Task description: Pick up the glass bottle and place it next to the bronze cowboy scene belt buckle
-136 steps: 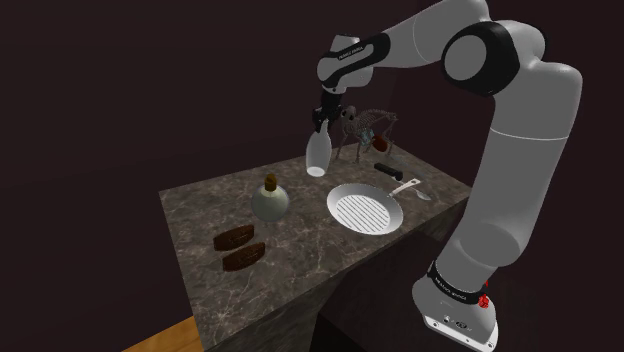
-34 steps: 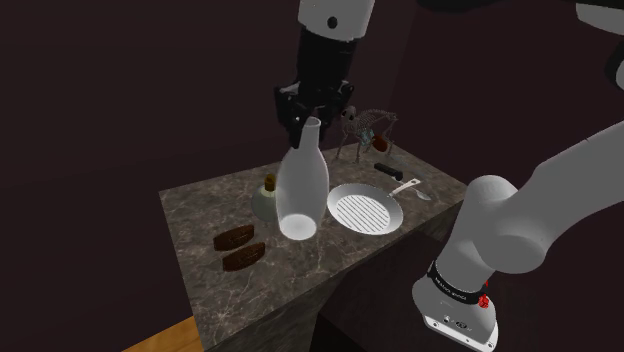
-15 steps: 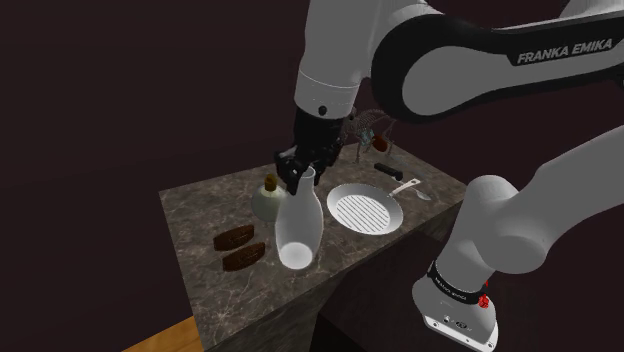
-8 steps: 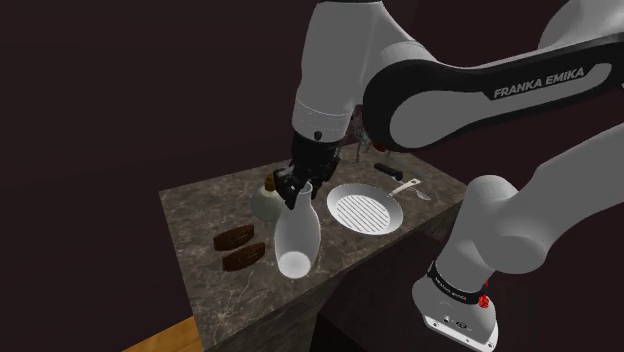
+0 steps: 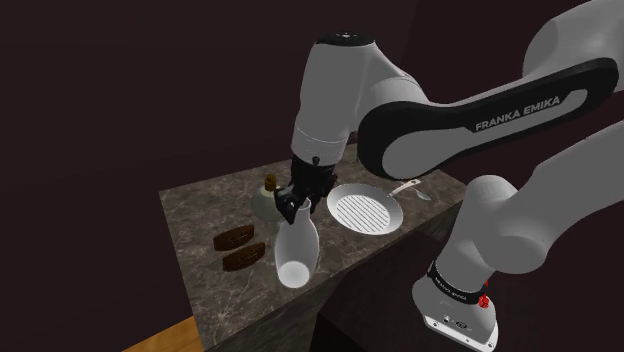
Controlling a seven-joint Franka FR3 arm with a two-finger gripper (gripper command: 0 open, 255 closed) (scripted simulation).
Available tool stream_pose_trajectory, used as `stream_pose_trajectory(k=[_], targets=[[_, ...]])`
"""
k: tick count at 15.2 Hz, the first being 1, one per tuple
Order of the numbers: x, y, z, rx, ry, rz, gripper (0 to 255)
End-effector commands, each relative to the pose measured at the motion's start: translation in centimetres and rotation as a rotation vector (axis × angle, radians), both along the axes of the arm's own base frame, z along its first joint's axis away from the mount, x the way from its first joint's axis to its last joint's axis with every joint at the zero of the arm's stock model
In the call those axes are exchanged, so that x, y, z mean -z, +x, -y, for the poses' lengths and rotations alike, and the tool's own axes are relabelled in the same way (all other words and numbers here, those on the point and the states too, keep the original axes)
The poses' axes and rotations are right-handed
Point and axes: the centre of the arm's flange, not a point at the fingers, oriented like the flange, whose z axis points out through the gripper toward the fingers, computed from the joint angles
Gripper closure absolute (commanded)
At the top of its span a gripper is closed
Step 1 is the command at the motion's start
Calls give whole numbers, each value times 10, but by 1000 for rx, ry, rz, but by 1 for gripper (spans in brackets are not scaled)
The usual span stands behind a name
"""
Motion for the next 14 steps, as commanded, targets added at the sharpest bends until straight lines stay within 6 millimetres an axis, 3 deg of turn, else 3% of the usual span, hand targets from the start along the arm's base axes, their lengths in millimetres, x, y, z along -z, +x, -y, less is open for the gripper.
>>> stream_pose_trajectory(k=[1,4,12,13,14], targets=[[11,1,-1,0,0,1,255],[25,1,-1,0,0,1,255],[25,1,-1,0,0,1,255],[25,1,-1,0,0,1,0],[25,1,-1,0,0,1,0]])
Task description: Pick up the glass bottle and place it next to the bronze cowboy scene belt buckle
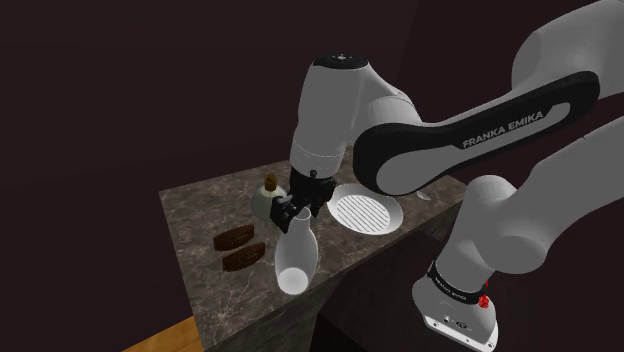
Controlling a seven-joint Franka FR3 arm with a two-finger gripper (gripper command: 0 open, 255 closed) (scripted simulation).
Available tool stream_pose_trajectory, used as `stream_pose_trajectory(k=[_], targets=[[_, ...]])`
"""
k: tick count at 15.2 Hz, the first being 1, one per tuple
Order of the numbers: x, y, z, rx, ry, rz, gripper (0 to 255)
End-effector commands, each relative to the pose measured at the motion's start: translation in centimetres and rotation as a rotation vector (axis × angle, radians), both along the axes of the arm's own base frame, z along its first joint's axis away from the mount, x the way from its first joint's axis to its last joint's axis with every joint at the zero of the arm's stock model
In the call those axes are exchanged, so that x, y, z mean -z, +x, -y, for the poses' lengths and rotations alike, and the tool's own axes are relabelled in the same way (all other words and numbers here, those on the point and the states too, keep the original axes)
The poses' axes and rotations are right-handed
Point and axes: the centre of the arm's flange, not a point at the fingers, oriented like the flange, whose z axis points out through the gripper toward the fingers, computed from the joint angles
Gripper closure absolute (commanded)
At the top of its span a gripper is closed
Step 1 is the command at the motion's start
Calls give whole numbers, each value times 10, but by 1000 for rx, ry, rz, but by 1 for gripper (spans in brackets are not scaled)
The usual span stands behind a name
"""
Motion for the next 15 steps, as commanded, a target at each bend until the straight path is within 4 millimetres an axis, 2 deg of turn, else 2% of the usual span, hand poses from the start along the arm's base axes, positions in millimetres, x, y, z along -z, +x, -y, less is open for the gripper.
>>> stream_pose_trajectory(k=[1,4,8,15], targets=[[0,0,0,0,0,0,0],[0,0,0,0,0,0,0],[-49,-7,-2,0,0,0,0],[-49,-7,-2,0,0,0,0]])
